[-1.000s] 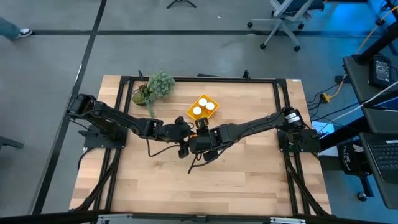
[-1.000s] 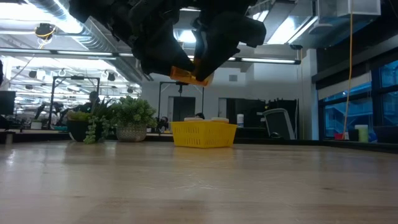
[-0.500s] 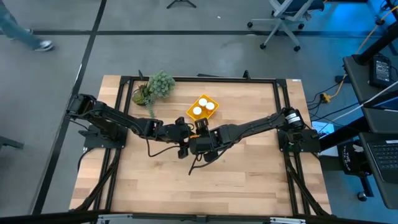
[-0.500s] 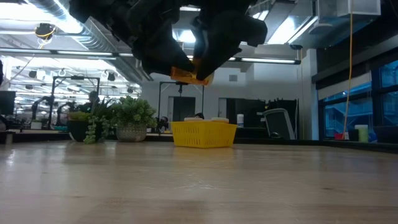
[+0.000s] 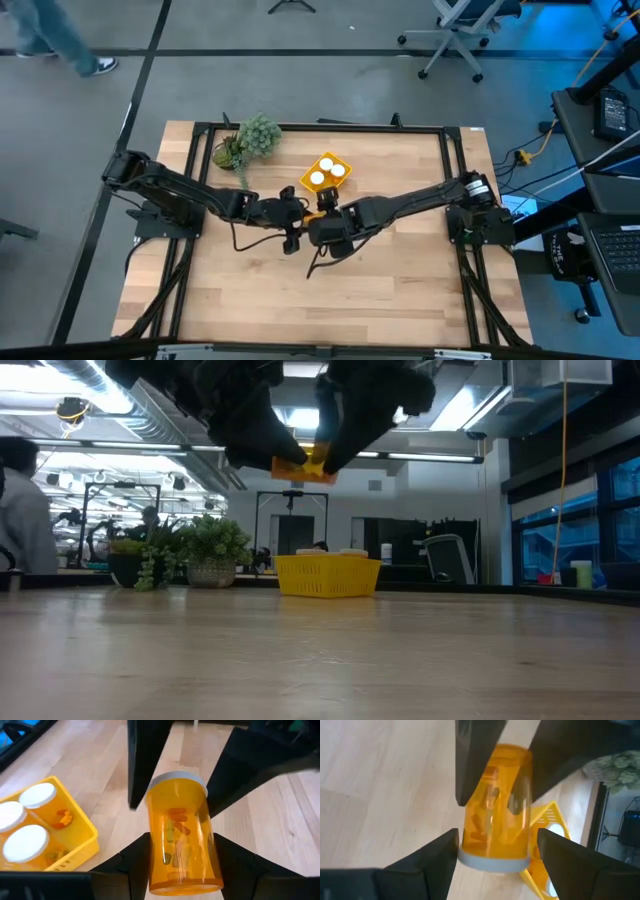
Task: Pick and place pill bottles into a basket
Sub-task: Put the orange pill bottle into the yellow bin
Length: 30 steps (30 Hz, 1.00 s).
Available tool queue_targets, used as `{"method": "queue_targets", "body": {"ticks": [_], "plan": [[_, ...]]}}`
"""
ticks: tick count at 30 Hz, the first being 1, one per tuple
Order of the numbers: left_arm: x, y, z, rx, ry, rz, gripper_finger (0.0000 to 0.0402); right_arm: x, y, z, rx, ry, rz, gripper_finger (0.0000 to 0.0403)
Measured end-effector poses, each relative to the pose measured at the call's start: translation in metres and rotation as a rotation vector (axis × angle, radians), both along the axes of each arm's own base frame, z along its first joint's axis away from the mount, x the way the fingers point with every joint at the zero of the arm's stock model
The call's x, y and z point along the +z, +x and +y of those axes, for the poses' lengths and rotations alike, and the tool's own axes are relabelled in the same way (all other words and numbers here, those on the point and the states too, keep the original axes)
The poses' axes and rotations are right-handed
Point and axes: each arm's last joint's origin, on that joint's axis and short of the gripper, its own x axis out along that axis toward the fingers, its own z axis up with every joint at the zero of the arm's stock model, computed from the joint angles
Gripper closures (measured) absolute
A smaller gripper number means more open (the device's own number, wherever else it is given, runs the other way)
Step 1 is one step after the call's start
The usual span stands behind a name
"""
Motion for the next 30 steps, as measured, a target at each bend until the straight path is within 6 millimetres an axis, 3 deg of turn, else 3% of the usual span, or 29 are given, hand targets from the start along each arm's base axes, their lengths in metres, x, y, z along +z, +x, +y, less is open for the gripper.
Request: {"method": "queue_targets", "body": {"ticks": [6,12,17,24,30], "plan": [[0.001,-0.003,0.005,0.013,0.039,0.027,0.0222,0.015,-0.008,0.001,-0.030,0.032,-0.044,0.0132],[-0.003,-0.006,0.007,0.021,0.097,0.040,0.0222,0.014,-0.012,0.002,-0.068,0.048,-0.020,0.0132],[-0.008,-0.020,0.009,0.029,0.090,0.016,0.0222,0.010,-0.019,0.000,-0.124,0.060,0.008,0.0132],[-0.006,-0.047,0.012,0.042,0.057,-0.113,0.0222,0.003,-0.029,-0.002,-0.136,0.097,-0.098,0.0132],[-0.006,-0.064,0.014,0.014,0.076,-0.225,0.0222,-0.007,-0.044,-0.006,-0.103,0.168,-0.332,0.0132]]}}
